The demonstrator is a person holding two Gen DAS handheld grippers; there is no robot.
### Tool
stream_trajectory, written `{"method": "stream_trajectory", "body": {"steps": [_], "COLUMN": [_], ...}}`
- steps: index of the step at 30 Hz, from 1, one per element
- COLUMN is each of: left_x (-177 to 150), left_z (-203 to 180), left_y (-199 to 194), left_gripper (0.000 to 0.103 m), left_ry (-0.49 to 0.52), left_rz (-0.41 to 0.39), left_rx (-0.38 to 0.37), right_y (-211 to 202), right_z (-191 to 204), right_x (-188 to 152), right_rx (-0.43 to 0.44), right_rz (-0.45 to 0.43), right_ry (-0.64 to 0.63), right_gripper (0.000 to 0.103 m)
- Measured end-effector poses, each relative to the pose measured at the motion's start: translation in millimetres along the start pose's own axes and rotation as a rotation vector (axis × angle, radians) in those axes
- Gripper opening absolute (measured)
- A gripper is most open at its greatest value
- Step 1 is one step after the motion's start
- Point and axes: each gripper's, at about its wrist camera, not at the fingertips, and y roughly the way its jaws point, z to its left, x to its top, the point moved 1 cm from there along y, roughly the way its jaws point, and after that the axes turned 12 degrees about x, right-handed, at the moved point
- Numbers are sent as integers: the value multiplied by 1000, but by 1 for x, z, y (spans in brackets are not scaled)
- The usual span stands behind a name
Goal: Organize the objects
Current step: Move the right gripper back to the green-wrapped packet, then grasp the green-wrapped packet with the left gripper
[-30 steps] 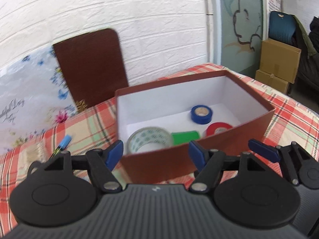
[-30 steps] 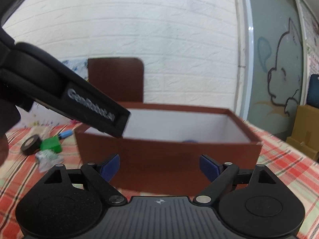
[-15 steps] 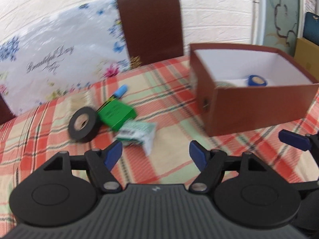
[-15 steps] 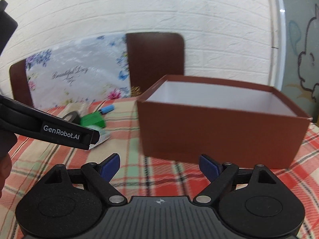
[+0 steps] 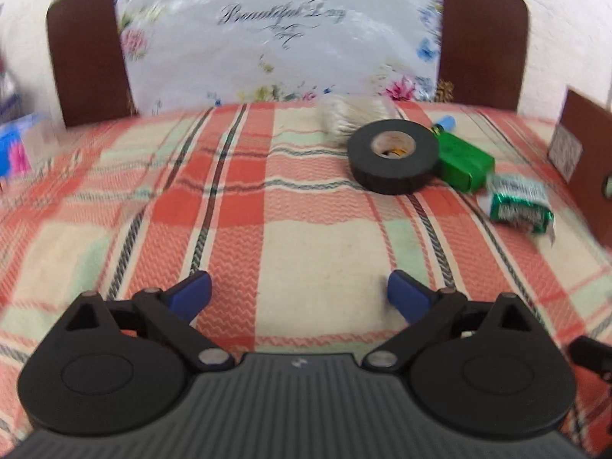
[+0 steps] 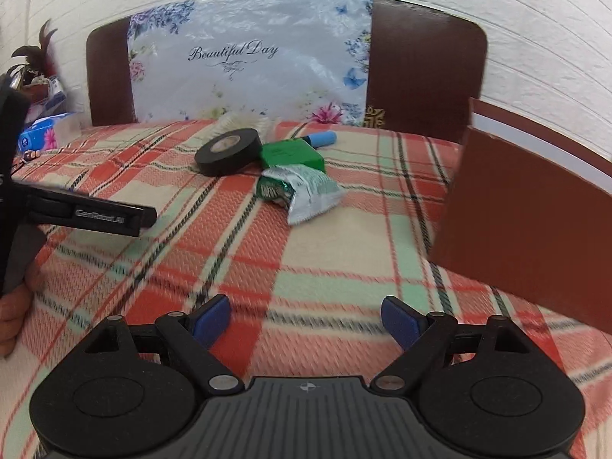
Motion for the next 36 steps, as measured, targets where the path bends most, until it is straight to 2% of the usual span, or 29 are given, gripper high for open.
{"method": "stream_trajectory", "body": {"steps": [3, 6, 10, 11, 12, 15, 19, 28, 31, 32, 33, 36], "left_x": [1, 0, -2, -3, -3, -2, -2, -1, -1, -1, 0, 1], "left_z": [-6, -4, -3, -1, 0, 0, 0, -2, -2, -2, -2, 1], "left_y": [0, 0, 2, 5, 6, 7, 7, 6, 6, 6, 6, -2], "left_gripper": [101, 101, 102, 102, 103, 103, 103, 103, 103, 103, 103, 100], "left_ry": [8, -2, 0, -2, -2, -1, 0, 11, 16, 18, 19, 18], "left_rz": [-13, -10, -10, -8, -7, -6, -6, -8, -8, -5, 2, 42], "left_rx": [23, 13, 17, 15, 15, 12, 13, 23, 28, 28, 27, 14], "right_y": [18, 39, 77, 86, 95, 91, 71, -25, -42, -45, -48, -55], "right_z": [-3, -4, -3, -4, -5, -7, -2, 32, 38, 37, 35, 28], "right_x": [22, 47, 65, 64, 61, 57, 41, -35, -46, -47, -47, -53], "right_rx": [-23, -20, -16, -15, -5, 40, 49, 50, 17, 10, 12, 18], "right_rz": [-48, -93, -60, -33, 10, 3, -7, -26, -40, -42, -45, -28], "right_ry": [3, -21, -102, -128, -142, -120, -121, -175, -199, -195, -185, -146], "right_gripper": [85, 89, 89, 86, 73, 55, 54, 55, 63, 79, 86, 86]}}
